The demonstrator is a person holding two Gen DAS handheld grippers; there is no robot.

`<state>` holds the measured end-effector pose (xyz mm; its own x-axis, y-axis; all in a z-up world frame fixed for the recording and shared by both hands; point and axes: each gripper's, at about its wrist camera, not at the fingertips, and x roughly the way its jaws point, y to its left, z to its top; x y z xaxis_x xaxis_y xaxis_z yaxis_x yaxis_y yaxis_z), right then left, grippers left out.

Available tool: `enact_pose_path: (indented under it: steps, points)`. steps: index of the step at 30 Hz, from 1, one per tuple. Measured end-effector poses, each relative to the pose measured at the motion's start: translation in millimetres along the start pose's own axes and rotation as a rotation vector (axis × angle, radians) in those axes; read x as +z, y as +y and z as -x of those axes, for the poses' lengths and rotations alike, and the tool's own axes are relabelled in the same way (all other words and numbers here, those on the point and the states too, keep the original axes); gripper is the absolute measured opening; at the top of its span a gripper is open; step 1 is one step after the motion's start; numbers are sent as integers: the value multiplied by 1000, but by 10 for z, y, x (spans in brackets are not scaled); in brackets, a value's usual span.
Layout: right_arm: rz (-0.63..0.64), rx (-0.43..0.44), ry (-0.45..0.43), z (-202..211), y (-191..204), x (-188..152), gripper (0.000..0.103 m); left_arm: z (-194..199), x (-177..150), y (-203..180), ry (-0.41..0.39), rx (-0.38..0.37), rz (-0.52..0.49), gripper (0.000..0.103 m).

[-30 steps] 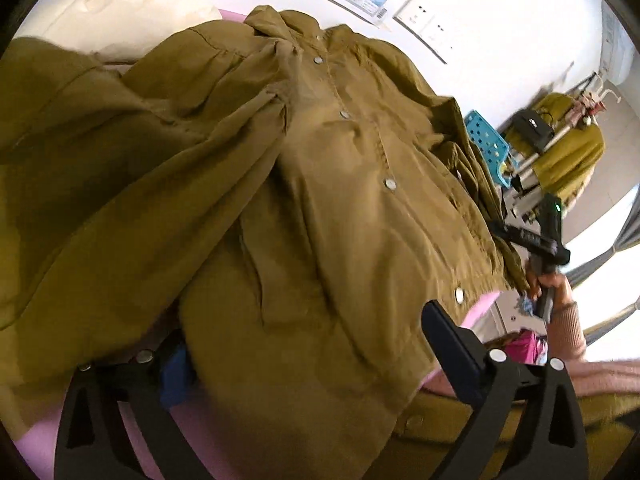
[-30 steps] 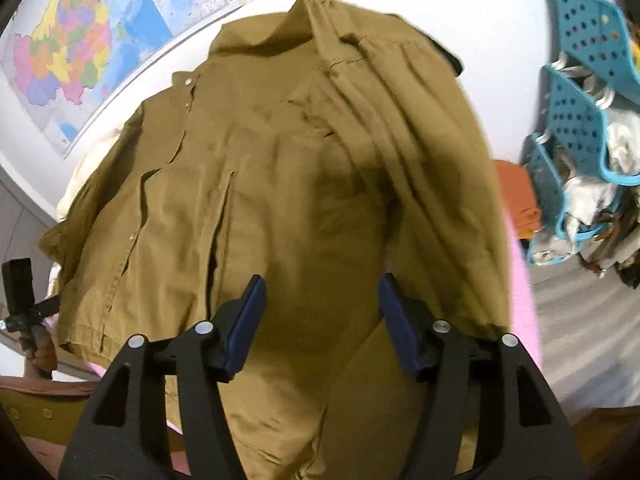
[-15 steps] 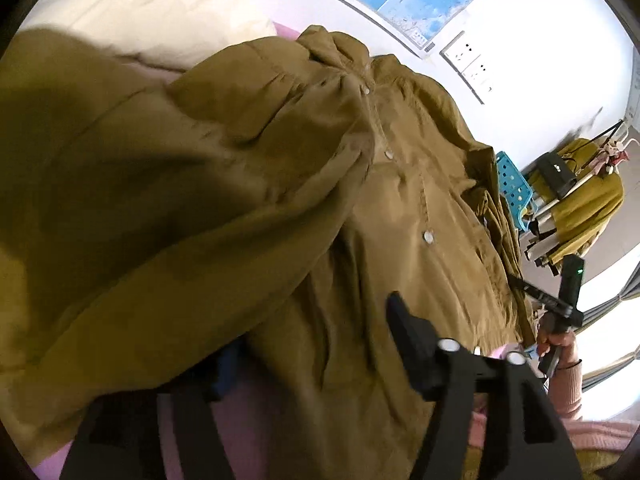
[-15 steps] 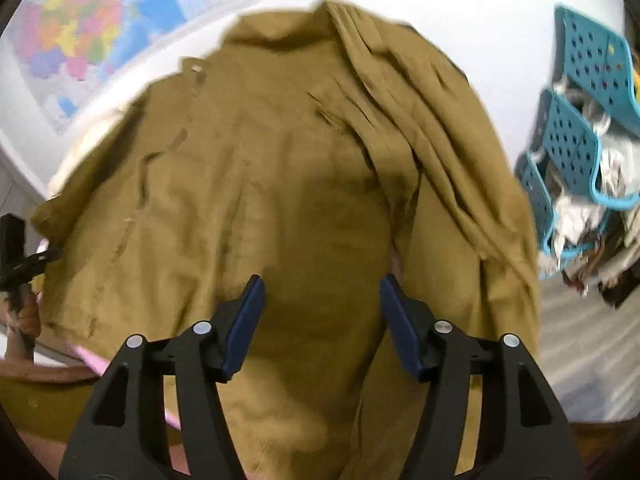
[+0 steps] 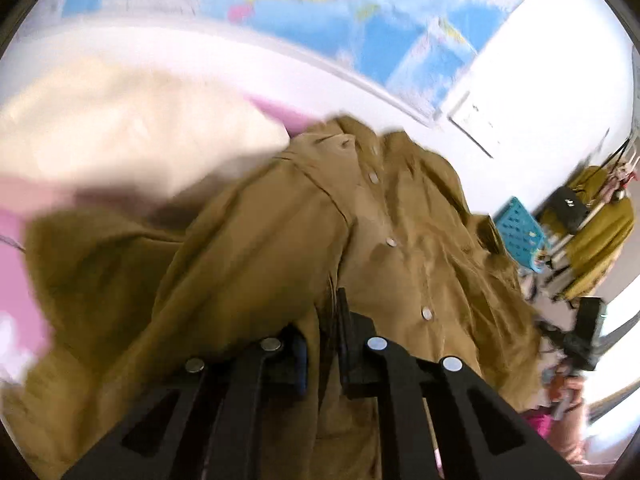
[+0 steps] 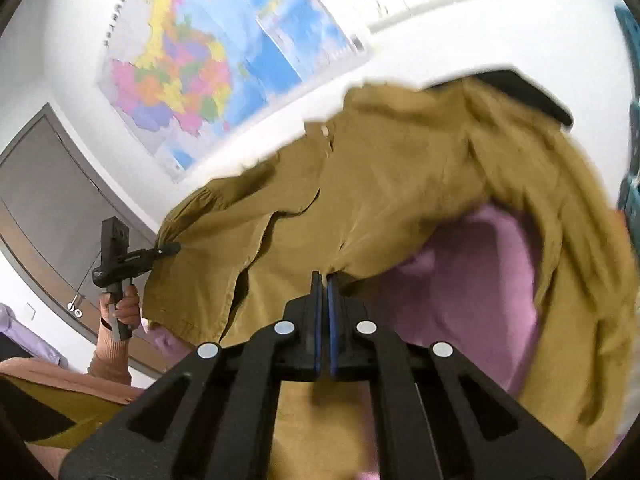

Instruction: Fold large clothes

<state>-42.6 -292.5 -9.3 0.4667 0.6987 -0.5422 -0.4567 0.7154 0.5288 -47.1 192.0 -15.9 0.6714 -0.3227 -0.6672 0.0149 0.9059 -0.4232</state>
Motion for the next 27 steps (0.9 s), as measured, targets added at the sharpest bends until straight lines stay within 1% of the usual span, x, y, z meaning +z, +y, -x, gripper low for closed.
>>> enact_pose_path:
  steps: [1,2,3,4,5,6,7,8,9,10,11,12,13,14,15,16,17,18,20,21,22,23,24,25,26,27]
  points:
    - [6,-47,6,9,-51,15,3,18,25,8,2,19,-15,10]
    - [-22,-97,23,-16,-187,4,3,-12,13,19,20,27,-19,10]
    - [-51,-128,37,-44,-306,-20,3,-46,-18,32,43,28,-26,13]
    - [-80,-175,51,-80,-460,-51,3,-110,-81,29,78,28,-39,19]
    - [-138,-214,66,-117,-687,-115,3,-196,-179,17,120,35,-56,20]
    - [-186,-217,79,-170,-824,-157,3,-252,-271,1,146,40,-73,22]
    - [-225,-211,97,-207,-924,-231,3,-306,-326,-27,166,55,-94,27]
    - [-254,-217,107,-248,-1007,-309,5,-331,-375,-41,175,77,-109,29]
    - [-263,-216,100,-259,-1016,-340,6,-359,-433,-61,183,102,-122,39]
    - [-263,-222,91,-243,-1009,-342,8,-374,-465,-91,191,113,-128,45]
    - [-246,-255,82,-211,-941,-321,14,-378,-489,-95,192,115,-132,45]
    - [-220,-280,69,-166,-879,-303,15,-371,-507,-111,192,118,-142,45]
    - [-180,-297,49,-146,-749,-255,20,-353,-523,-102,191,123,-151,46]
    - [-131,-301,20,-101,-596,-209,34,-355,-528,-97,188,128,-162,47]
    - [-97,-303,2,-93,-527,-184,40,-324,-543,-112,183,140,-180,50]
    - [-55,-325,-8,-99,-439,-153,45,-286,-551,-151,170,157,-201,51]
    - [10,-342,15,-180,-324,-139,47,-235,-564,-205,151,179,-230,52]
    - [30,-356,41,-279,-302,-111,48,-197,-581,-270,127,213,-260,53]
    - [20,-392,117,-447,-386,-150,48,-68,-651,-392,51,293,-355,54]
    - [-11,-426,165,-537,-515,-193,46,59,-702,-467,6,301,-414,59]
    - [-23,-432,172,-547,-570,-195,37,168,-737,-513,-24,281,-443,62]
    - [-26,-427,150,-493,-595,-193,36,322,-784,-557,-66,239,-475,63]
    - [-36,-421,143,-414,-605,-177,36,419,-804,-573,-89,215,-492,67]
    - [-30,-426,114,-283,-584,-151,40,513,-820,-608,-114,192,-508,71]
    - [-17,-445,71,-147,-559,-127,48,597,-824,-658,-139,177,-525,73]
    - [-9,-465,39,-37,-550,-103,52,619,-816,-711,-154,176,-535,76]
